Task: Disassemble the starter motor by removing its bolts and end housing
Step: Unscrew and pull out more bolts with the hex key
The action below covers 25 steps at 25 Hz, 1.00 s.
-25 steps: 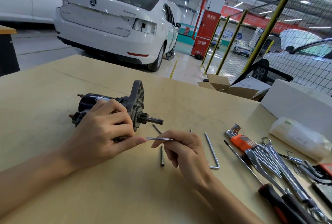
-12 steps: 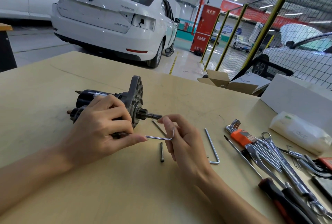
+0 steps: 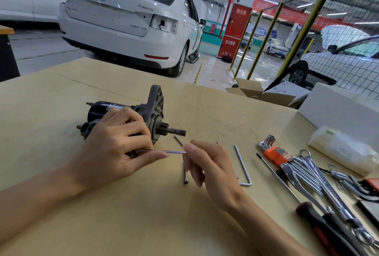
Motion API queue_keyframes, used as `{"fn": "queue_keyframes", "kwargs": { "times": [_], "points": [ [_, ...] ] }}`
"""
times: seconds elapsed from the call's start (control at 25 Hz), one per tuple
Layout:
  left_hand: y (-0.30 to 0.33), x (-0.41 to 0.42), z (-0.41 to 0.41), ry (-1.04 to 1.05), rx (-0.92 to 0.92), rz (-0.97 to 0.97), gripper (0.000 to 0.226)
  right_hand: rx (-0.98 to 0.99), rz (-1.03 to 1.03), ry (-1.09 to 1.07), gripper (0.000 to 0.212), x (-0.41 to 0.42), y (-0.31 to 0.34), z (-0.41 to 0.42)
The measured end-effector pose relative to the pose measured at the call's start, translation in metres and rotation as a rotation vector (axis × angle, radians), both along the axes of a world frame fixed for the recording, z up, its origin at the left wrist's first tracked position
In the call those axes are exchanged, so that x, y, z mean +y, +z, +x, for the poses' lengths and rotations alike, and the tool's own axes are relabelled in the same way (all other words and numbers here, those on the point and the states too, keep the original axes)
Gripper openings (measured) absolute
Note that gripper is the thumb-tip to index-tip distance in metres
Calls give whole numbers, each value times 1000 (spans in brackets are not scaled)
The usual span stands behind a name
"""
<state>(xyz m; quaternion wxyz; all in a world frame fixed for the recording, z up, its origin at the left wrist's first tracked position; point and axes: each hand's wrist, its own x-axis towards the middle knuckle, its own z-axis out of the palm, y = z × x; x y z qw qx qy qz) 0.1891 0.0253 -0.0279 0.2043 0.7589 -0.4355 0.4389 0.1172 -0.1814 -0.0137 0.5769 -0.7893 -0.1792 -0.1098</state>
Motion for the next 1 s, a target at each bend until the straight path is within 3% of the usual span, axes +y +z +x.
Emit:
{"fn": "queue_keyframes", "kwargs": {
  "times": [0.24,0.56,1.0],
  "points": [
    [1,-1,-1,-11,20,-20,38,9,29,53,21,-3,-1,-1],
    [-1,1,-3,-4,9,-4,37,-8,43,17,35,-1,-6,1],
    [1,1,-2,-2,31,11,38,-30,-39,0,34,-1,-5,2]
  ]
}}
